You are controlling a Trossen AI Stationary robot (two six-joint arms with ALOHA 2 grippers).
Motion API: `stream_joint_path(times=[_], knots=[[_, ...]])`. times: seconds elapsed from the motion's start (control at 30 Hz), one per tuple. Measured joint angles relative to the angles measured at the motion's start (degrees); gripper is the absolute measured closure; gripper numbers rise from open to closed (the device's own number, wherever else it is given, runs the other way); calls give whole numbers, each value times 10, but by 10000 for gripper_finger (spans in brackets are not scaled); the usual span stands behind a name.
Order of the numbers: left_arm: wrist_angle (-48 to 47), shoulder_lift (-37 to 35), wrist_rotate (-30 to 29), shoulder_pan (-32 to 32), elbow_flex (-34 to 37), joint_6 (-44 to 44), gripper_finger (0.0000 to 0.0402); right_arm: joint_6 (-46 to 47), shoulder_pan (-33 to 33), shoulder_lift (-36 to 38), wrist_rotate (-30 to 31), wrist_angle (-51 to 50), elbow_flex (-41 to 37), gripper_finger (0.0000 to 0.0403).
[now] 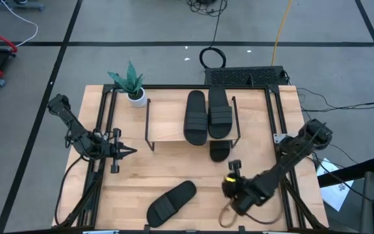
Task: Pick and place slides into the shelf
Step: Put the black slide under the shelf
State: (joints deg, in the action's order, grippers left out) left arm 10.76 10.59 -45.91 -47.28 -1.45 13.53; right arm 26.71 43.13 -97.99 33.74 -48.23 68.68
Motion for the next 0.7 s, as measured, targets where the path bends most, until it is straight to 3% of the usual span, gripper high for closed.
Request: stream_joint_path(times=[0.13,0.3,0.4,0.5,0.7], knots=[[0,0,0,0,0,1,391,-52,39,34,-93,130,-49,394],[0,0,0,0,0,1,400,-157,54,70,-228,408,-154,401],[0,0,0,0,0,-1,394,-247,42,100,-251,591,-226,402],[-2,0,0,0,0,-2,390,-331,12,163,-249,711,-291,402],[-9,0,17,0,0,-1,400,-407,-52,386,-294,791,-403,402]])
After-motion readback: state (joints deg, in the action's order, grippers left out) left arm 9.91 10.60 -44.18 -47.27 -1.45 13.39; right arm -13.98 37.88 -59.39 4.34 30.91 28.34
